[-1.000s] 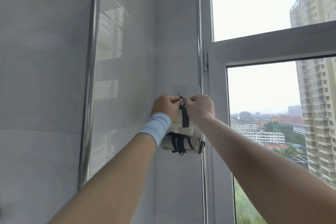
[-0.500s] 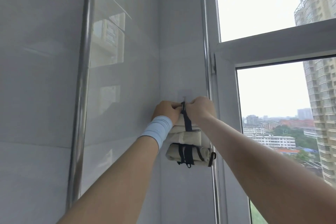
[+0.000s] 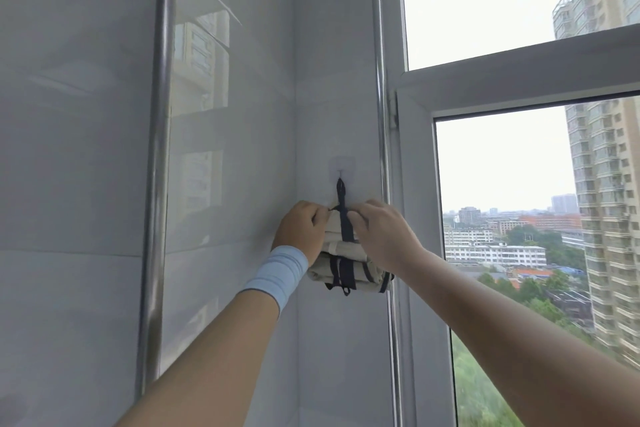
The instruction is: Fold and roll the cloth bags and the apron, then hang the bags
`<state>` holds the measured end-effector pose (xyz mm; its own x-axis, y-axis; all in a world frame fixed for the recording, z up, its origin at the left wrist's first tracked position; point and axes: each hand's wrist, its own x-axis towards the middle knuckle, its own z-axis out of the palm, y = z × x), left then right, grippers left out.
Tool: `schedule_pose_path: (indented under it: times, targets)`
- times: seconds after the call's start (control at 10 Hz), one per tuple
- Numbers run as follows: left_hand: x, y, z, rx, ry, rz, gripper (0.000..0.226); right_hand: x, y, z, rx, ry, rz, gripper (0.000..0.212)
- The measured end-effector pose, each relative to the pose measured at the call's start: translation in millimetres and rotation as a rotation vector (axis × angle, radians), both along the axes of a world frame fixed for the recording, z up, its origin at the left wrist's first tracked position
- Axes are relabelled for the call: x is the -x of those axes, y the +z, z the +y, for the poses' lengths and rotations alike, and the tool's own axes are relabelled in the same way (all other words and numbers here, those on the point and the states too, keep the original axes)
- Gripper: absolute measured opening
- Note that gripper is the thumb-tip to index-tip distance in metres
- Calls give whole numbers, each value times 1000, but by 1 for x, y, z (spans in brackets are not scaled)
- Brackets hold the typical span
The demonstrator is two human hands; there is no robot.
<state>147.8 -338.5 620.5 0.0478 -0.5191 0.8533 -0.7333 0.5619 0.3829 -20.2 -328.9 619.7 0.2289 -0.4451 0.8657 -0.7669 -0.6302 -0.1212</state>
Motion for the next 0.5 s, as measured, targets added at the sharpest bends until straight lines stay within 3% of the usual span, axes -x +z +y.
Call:
schedule_pose_path:
  times: [0.3, 0.5]
  targets:
    - [-9, -4, 13, -237, 39, -155, 44, 4, 5, 5, -155, -211, 184, 43]
    - [-12, 15, 33, -197, 52, -116, 54, 7, 27, 23, -133, -99, 6, 51]
